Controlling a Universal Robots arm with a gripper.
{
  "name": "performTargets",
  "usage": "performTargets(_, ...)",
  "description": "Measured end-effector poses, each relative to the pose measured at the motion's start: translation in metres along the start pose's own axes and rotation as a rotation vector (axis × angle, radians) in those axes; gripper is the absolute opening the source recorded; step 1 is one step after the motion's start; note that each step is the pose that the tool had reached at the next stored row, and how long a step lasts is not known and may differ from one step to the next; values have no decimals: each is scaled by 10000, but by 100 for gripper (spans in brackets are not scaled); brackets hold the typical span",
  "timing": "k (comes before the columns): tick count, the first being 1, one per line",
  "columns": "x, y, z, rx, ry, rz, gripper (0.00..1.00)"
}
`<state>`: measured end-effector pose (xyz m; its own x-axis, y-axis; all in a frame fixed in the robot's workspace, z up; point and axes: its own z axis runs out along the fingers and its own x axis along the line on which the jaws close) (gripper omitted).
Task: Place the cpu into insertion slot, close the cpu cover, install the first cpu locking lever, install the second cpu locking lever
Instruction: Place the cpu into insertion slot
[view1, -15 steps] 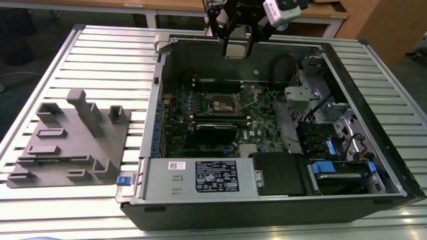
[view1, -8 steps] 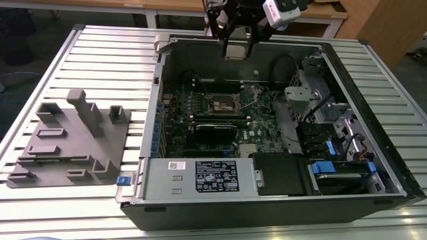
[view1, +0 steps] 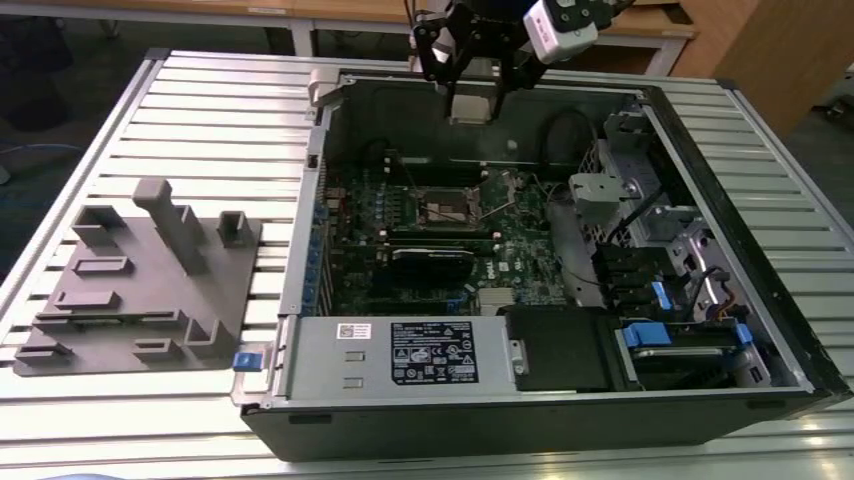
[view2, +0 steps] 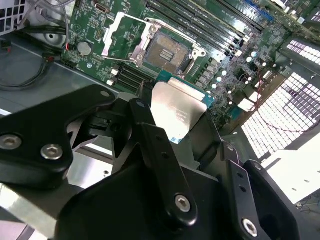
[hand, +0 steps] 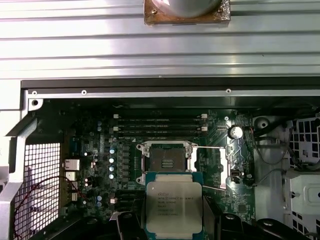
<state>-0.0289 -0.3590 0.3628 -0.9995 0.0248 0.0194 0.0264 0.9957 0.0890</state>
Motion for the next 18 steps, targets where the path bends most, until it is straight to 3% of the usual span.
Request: performTargets(18,-1,-4,49,-2,-11,-1,54)
